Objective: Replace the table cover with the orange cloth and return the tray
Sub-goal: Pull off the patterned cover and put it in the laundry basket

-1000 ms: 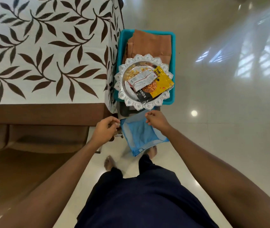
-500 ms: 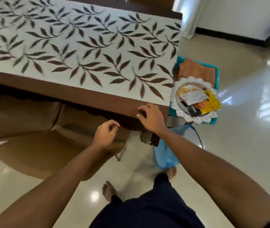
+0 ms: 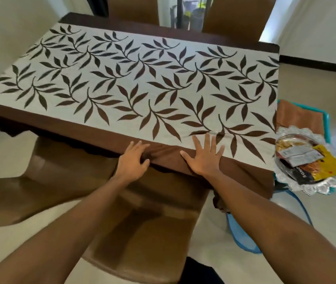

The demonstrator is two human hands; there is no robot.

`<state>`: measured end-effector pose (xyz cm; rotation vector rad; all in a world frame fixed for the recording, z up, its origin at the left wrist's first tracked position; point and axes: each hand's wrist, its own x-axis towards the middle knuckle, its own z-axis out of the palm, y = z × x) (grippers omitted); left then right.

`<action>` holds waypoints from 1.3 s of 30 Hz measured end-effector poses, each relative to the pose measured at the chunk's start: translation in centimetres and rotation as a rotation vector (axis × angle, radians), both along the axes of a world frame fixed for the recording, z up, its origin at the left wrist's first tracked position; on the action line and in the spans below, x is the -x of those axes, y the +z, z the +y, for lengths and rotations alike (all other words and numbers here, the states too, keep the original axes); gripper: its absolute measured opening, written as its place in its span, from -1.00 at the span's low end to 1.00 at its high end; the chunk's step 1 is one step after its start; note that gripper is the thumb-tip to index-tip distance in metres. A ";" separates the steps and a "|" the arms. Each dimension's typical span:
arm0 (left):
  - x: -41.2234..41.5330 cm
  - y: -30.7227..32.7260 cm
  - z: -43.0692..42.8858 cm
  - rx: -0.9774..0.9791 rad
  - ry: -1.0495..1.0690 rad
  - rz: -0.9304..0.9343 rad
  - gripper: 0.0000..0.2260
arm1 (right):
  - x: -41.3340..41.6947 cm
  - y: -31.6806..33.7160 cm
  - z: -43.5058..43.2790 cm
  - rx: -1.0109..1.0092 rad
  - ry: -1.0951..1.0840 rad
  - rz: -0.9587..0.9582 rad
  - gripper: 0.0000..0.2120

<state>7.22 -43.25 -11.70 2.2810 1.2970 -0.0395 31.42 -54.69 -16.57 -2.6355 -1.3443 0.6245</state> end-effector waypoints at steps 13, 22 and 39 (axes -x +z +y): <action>0.5 -2.5 18.1 0.028 -0.002 0.342 0.01 | -1.7 -1.8 6.3 -0.107 -0.100 -0.098 -0.13; 1.8 -2.7 20.7 -0.092 -0.091 0.258 -0.25 | 0.9 -1.4 12.8 -0.129 -0.133 -0.060 -0.07; 6.5 -3.0 26.8 0.069 -0.486 0.014 -0.30 | 11.6 0.7 24.4 -0.175 -0.179 0.164 -0.11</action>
